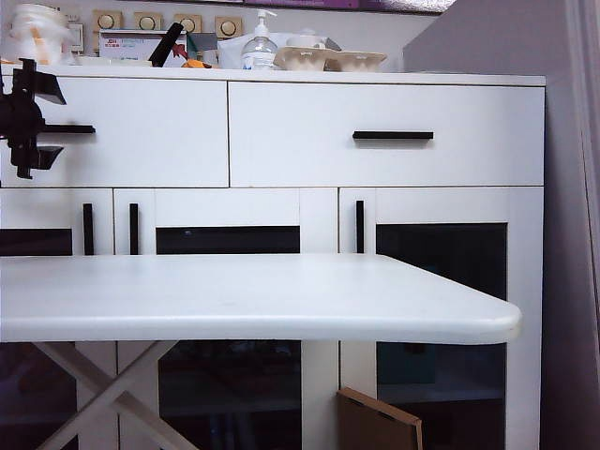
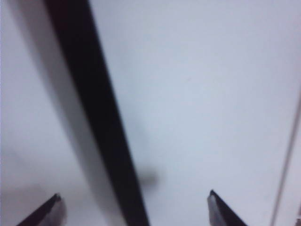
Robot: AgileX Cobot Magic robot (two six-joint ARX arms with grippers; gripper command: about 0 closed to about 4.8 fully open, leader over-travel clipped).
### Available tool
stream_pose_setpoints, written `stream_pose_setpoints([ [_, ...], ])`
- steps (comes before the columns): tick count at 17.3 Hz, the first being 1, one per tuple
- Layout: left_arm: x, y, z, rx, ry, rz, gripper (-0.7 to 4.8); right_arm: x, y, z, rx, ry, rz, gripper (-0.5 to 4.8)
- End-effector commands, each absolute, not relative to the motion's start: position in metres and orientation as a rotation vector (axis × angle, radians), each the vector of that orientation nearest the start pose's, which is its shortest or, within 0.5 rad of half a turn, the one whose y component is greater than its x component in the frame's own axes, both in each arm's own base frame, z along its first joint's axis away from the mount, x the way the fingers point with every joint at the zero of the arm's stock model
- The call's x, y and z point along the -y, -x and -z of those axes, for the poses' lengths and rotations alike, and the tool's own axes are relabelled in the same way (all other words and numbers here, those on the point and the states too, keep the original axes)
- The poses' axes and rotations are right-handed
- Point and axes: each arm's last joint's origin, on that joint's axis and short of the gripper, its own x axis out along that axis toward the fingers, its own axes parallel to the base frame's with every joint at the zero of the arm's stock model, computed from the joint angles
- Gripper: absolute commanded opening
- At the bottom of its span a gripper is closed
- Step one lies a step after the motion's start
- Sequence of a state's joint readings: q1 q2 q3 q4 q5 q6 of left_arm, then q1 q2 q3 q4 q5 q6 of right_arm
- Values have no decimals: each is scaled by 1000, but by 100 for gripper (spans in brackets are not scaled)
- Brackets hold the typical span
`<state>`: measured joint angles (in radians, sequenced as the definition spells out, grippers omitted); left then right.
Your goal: Pick up a can of beer from the white table, open the left drawer, place the beer inside the drawer, and finally close the drawer.
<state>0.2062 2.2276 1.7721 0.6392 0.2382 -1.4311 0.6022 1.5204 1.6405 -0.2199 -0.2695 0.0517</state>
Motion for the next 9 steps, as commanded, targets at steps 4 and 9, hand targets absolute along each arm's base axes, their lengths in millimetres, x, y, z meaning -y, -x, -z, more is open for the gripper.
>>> stream_pose_setpoints([
  [4,-101,-515,-277,159,1438,145,398,-195,-269,-461,-36,-46,-871,112],
  [9,-99,-521,-296,149,1352,132,341,-195,-269,-461,-36,-46,-871,112],
])
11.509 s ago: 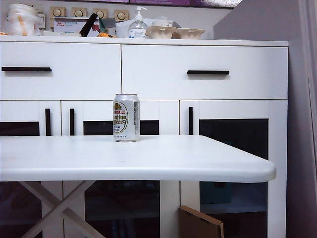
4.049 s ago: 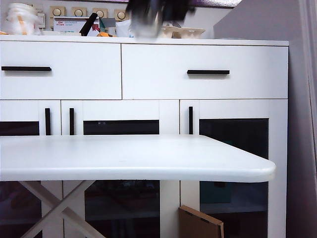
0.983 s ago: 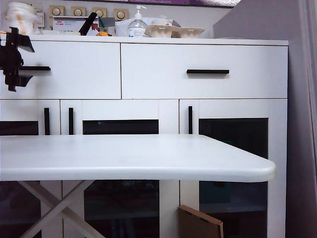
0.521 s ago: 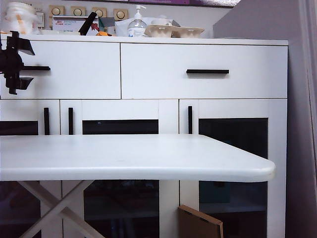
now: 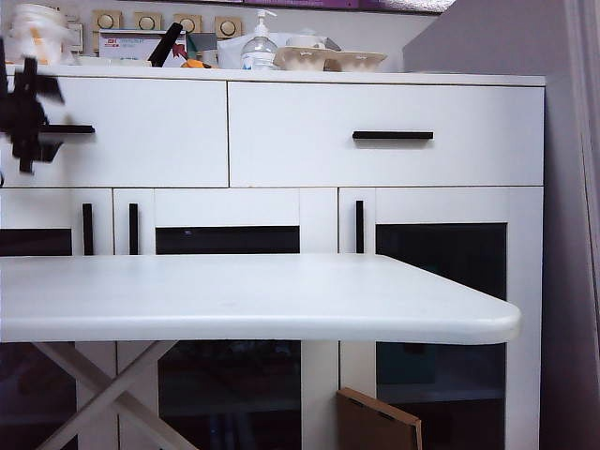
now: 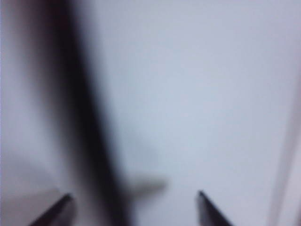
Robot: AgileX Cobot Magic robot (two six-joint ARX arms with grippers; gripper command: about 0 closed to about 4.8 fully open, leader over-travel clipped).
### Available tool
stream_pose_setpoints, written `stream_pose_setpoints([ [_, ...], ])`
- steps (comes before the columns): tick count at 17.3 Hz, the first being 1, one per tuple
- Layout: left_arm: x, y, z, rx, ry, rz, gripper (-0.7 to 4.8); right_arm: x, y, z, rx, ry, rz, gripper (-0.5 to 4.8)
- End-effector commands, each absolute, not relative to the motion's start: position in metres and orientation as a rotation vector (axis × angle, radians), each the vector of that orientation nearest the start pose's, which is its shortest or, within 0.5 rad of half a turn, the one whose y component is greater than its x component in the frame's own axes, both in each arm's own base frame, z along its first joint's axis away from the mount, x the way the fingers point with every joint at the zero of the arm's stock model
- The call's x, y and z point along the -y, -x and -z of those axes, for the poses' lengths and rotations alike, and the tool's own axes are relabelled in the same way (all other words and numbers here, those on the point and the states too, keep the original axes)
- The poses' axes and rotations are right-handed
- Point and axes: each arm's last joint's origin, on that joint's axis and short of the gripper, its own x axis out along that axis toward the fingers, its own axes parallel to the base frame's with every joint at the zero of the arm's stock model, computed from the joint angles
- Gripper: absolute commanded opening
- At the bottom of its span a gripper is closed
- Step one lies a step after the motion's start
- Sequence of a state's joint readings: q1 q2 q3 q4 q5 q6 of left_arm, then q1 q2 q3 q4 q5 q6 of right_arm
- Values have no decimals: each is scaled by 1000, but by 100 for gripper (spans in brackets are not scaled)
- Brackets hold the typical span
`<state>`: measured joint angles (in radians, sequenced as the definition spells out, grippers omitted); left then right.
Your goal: Pick up a can of beer from the white table, open the left drawer, place the beer inside the drawer, and finally close the drawer.
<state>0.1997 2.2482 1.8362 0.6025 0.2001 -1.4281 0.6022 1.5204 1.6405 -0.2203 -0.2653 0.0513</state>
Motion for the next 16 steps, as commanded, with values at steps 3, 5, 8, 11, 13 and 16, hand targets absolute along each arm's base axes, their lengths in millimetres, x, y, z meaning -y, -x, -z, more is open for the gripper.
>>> stream_pose_setpoints([
  [3,-99,-522,-293,107,1360,100,341,-195,-269,-461,-36,-46,-871,112],
  [5,-98,-523,-289,80,1360,84,341,-195,-269,-461,-35,-46,-872,112],
  [8,-98,-524,-287,78,1361,81,213,-195,-269,-461,-35,-46,-872,112],
  [11,-99,-524,-286,80,1343,83,-6,-195,-269,-461,-36,-46,-871,112],
  [13,-98,-524,-286,53,1315,116,-6,-195,-269,-461,-35,-46,-868,112],
  [16,-96,-524,-286,28,1277,185,-6,-194,-269,-461,-35,-46,-867,112],
])
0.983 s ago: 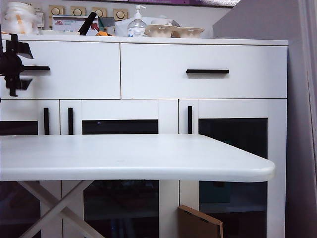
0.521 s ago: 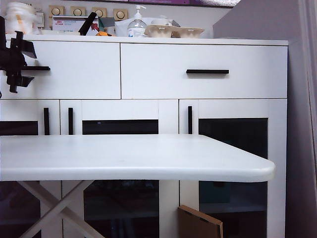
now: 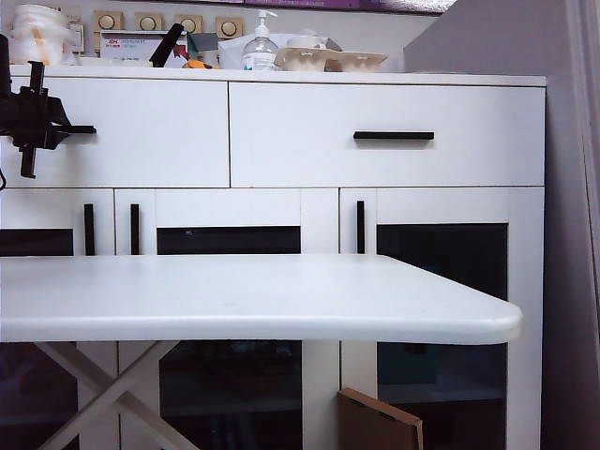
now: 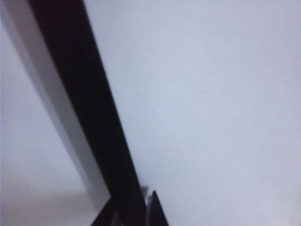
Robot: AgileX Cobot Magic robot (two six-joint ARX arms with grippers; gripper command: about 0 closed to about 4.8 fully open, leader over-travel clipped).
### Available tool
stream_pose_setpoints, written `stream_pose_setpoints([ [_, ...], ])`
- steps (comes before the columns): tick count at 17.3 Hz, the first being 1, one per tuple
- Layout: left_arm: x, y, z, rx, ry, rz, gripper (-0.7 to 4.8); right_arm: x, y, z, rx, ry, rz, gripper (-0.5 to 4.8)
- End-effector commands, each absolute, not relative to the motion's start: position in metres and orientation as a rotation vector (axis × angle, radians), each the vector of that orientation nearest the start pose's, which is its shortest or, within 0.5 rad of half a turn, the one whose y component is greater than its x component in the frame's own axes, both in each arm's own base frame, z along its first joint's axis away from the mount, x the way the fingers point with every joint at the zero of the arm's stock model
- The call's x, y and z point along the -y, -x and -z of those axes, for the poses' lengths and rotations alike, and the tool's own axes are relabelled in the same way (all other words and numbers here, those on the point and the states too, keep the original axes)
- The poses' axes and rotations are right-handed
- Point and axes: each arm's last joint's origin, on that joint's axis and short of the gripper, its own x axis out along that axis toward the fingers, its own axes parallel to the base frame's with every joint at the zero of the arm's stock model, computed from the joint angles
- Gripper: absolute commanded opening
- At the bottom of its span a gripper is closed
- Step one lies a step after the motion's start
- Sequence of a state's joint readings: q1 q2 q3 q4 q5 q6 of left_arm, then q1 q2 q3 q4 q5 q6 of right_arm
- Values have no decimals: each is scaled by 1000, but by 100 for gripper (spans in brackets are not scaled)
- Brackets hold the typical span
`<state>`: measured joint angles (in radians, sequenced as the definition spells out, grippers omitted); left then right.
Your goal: Pick up a can of beer from the white table, open the left drawer, place the beer inside the drawer, and finally close the drawer.
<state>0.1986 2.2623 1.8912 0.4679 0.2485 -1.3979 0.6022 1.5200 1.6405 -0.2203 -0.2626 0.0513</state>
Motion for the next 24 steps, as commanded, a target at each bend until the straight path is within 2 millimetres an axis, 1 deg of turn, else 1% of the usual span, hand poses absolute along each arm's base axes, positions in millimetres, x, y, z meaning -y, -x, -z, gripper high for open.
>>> stream_pose_setpoints([
  [1,-95,-521,-288,105,1249,230,-6,-194,-269,-461,-35,-46,-867,112],
  [2,-95,-518,-288,189,1232,270,-6,-194,-269,-461,-35,-46,-867,112],
  [3,-95,-515,-287,231,1219,307,-6,-194,-269,-461,-35,-46,-867,112],
  [5,-94,-513,-285,198,1239,380,-6,-194,-269,-461,-34,-46,-862,112],
  [8,-93,-510,-292,262,1208,427,-6,-193,-270,-461,-33,-46,-824,112],
  [10,-94,-509,-292,267,1200,433,-6,-193,-270,-461,-33,-46,-824,112],
  [12,-96,-507,-285,274,1219,428,-6,-193,-270,-461,-33,-46,-824,112],
  [13,-95,-501,-276,307,1235,454,-6,-193,-270,-461,-33,-46,-825,112],
  [15,-94,-489,-257,345,1292,445,-6,-193,-270,-461,-34,-46,-825,112],
  [16,-92,-478,-247,333,1309,423,-6,-193,-270,-461,-34,-46,-825,112],
  [18,-88,-461,-237,296,1325,391,-6,-193,-270,-461,-34,-46,-824,112],
  [19,-87,-455,-235,279,1328,389,-6,-193,-270,-461,-35,-46,-822,112],
  [20,-84,-445,-236,274,1316,407,-6,-193,-270,-461,-34,-46,-821,112],
  [22,-80,-426,-244,283,1279,406,-6,-193,-270,-461,-36,-45,-821,112],
  [24,-76,-411,-250,261,1265,428,-6,-193,-270,-461,-38,-45,-821,112],
])
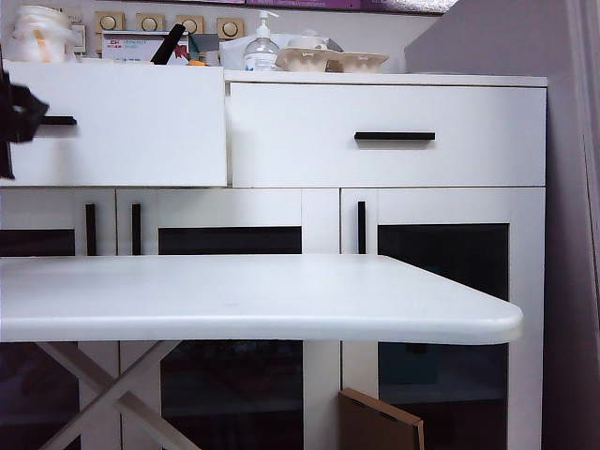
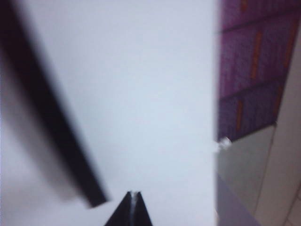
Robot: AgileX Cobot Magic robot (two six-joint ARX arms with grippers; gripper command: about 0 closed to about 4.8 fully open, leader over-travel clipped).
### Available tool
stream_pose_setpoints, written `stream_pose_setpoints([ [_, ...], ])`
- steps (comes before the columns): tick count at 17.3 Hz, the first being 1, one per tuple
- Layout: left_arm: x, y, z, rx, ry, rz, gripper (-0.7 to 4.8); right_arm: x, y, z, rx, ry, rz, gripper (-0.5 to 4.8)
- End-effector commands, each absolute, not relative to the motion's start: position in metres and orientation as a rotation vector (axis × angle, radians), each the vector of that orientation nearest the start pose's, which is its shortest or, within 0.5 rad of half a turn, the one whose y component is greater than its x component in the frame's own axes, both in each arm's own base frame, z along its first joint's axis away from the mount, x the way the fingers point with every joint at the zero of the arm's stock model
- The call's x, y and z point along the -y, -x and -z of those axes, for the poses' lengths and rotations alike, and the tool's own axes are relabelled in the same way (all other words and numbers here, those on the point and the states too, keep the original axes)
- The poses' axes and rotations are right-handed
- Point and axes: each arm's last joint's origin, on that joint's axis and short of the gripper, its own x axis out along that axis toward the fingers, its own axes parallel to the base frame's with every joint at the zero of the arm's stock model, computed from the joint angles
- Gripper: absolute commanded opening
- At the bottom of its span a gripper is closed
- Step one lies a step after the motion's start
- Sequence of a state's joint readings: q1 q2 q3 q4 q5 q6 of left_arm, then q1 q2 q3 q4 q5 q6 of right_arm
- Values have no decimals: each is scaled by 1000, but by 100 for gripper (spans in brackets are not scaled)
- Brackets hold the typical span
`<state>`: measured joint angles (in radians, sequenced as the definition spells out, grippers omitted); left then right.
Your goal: Pick up a can of beer from the white table, open the left drawer, place the beer inside the drawer, and finally close the drawer.
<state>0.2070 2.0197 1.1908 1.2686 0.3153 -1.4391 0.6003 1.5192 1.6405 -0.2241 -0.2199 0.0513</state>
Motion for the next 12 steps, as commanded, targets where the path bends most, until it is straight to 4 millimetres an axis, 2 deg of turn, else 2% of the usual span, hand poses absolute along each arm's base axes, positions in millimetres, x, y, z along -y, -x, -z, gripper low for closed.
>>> stream_pose_setpoints([
  [1,-75,-405,-252,259,1263,433,-6,-193,-270,-461,-37,-45,-822,112],
  [7,-67,-370,-252,221,1280,428,-6,-194,-270,-461,-35,-46,-830,112],
  [8,-65,-367,-253,179,1288,472,86,-194,-270,-461,-35,-46,-830,112],
  [9,-66,-366,-254,133,1329,512,344,-194,-270,-461,-35,-46,-830,112],
  [10,-64,-365,-255,89,1379,553,479,-194,-270,-461,-35,-46,-831,112],
  [12,-63,-363,-260,83,1389,586,479,-194,-270,-461,-35,-46,-831,112],
])
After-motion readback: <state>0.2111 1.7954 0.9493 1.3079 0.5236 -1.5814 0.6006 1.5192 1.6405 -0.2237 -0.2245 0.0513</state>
